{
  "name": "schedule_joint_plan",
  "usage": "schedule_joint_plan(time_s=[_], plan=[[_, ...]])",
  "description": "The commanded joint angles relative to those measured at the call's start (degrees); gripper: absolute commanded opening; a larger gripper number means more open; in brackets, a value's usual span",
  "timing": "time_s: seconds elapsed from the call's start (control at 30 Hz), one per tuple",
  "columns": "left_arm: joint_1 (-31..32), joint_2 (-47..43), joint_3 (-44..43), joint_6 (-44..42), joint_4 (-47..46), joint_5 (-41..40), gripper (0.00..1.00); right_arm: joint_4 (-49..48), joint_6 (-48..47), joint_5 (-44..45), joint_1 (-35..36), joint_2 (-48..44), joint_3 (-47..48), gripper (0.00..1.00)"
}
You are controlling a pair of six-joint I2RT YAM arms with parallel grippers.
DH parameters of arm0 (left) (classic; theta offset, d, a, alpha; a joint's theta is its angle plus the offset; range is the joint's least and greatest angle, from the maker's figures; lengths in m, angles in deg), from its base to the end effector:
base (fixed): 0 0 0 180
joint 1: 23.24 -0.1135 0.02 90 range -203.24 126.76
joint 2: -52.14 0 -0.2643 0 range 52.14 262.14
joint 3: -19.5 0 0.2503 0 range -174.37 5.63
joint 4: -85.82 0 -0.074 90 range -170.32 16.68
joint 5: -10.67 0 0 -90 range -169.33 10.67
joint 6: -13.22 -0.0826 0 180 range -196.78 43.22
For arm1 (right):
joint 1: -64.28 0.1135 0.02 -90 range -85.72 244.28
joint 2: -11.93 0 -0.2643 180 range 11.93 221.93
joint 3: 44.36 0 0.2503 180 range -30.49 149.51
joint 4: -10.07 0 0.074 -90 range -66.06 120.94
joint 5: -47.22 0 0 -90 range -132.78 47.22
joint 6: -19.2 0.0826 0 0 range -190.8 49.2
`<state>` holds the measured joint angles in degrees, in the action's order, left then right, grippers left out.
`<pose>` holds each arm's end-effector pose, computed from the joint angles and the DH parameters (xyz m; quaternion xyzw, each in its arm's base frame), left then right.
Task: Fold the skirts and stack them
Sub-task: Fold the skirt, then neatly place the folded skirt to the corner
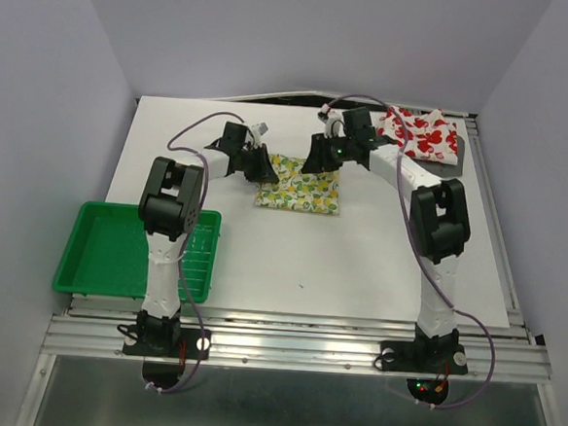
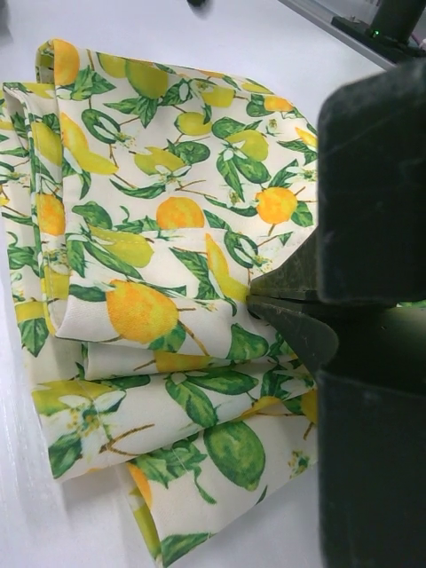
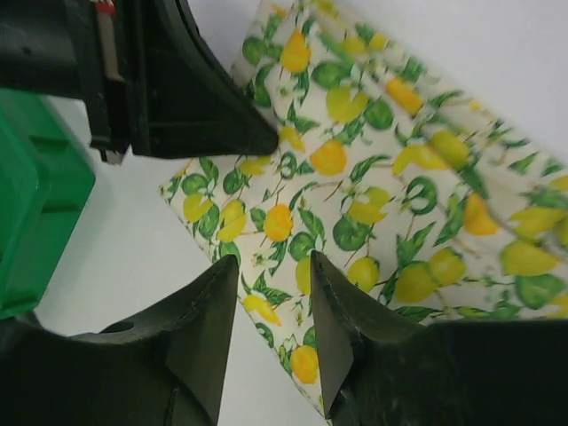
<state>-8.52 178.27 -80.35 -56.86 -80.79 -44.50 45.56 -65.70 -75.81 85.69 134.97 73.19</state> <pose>0.4807 -0.1751 0.1256 0.0880 0.8685 -0.3794 0.3067 0.4690 0.2322 0.2172 -0.2405 0.8468 0.3430 0.3278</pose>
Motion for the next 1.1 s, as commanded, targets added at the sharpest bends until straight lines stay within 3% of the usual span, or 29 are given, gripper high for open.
schedule_joint_plan(time_s=[0.0, 0.17, 0.33, 0.47, 0.63, 0.73, 0.87, 0.97, 1.03, 1.07], plan=[[-1.36, 0.35, 0.1, 0.2, 1.44, 0.76, 0.03, -3.78, 6.31, -8.53, -0.57, 2.54, -3.83, 0.43], [-1.62, -0.44, 1.86, 0.21, 0.91, 1.73, 0.03, -10.81, 15.63, -11.35, -6.98, 10.35, -3.66, 0.44], [-1.98, -1.14, 1.6, -1.37, 1.7, 0.77, 0.03, -10.64, 18.72, -11.17, -9.81, 14.24, -2.43, 0.43], [-1.89, -2.46, 1.34, -3.92, 2.58, 3.04, 0.06, -8.89, 19.85, -13.63, -9.81, 11.7, -2.43, 0.47], [0.92, -9.21, -2.26, -13.84, 7.05, 3.41, 0.16, -8.45, 22.93, -16.27, -9.81, 2.3, -3.57, 0.64], [3.37, -13.52, -4.71, -25.41, 12.4, -2.47, 0.23, -5.47, 23.2, -16.45, -9.81, -2.19, -3.57, 0.67], [9.52, -17.22, -7.37, -39.03, 18.13, -16.58, 0.43, -1.33, 21.62, -8.82, -10.42, -8.32, -5.23, 0.7], [17.23, -21.6, -1.93, -47.58, 15.78, -24.43, 0.58, -0.89, 22.23, -4.51, -12.17, -11.5, -8.13, 0.71], [23.56, -23.99, 3.95, -55.76, 11.84, -31.55, 0.61, 0.78, 22.14, -1.25, -13.76, -13.18, -10.33, 0.74], [23.6, -24.34, 5.54, -58.22, 10.76, -33.75, 0.62, 1.57, 22.06, -0.37, -13.76, -13.35, -10.77, 0.75]])
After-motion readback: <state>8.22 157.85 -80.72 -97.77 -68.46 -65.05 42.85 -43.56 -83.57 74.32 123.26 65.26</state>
